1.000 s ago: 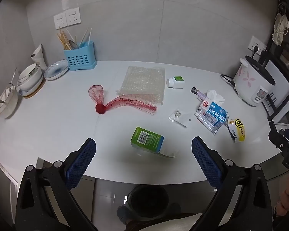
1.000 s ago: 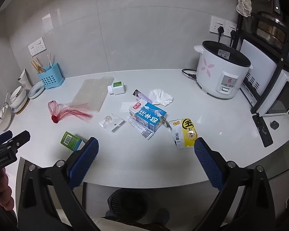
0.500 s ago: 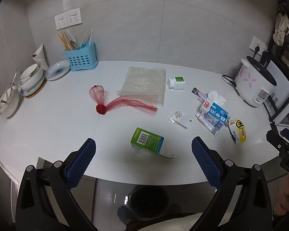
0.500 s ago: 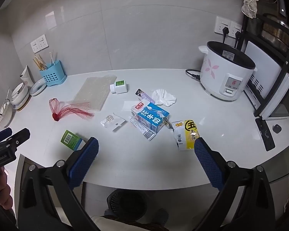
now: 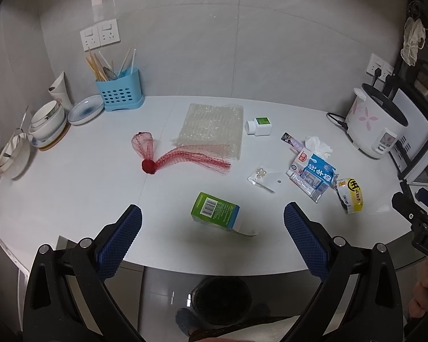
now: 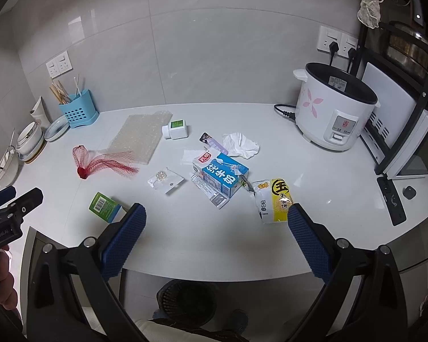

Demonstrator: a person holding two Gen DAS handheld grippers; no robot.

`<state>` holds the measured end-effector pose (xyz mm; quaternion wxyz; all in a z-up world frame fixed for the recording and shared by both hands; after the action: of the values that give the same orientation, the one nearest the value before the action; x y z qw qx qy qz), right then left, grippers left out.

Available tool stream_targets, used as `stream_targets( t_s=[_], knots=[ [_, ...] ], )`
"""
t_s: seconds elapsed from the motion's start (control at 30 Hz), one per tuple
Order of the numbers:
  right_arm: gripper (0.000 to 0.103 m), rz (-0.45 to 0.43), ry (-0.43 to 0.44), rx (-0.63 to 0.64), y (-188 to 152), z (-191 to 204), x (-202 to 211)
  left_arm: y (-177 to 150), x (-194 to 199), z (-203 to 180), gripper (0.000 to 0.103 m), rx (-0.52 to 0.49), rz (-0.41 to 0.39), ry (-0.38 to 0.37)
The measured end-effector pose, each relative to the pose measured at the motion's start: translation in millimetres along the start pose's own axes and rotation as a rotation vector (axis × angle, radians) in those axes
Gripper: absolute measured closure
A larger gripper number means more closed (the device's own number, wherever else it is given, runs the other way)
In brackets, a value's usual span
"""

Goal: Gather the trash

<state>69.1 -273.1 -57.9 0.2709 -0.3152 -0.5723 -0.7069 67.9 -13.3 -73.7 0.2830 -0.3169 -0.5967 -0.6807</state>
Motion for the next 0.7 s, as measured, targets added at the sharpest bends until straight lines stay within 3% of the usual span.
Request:
stream_targets(
  t_s=[0.7],
  knots=[
    [0.008,-0.015,0.005,-0.006,4.3,-4.0,3.2,2.7,1.7,-3.7,0.006,0.004,0.001,0.010]
  ],
)
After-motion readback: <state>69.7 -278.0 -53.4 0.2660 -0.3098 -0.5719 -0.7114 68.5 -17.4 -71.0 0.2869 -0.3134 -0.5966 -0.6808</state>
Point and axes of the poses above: each gripper's, at about its wrist camera, not at the fingertips, and x roughly against the way its jaws point, z to its left, y to its top, the point moved 10 cm from there along -x, roughly the way its jaws point, and after that the axes turned 10 degrees about -x, right-handed, at the moved point
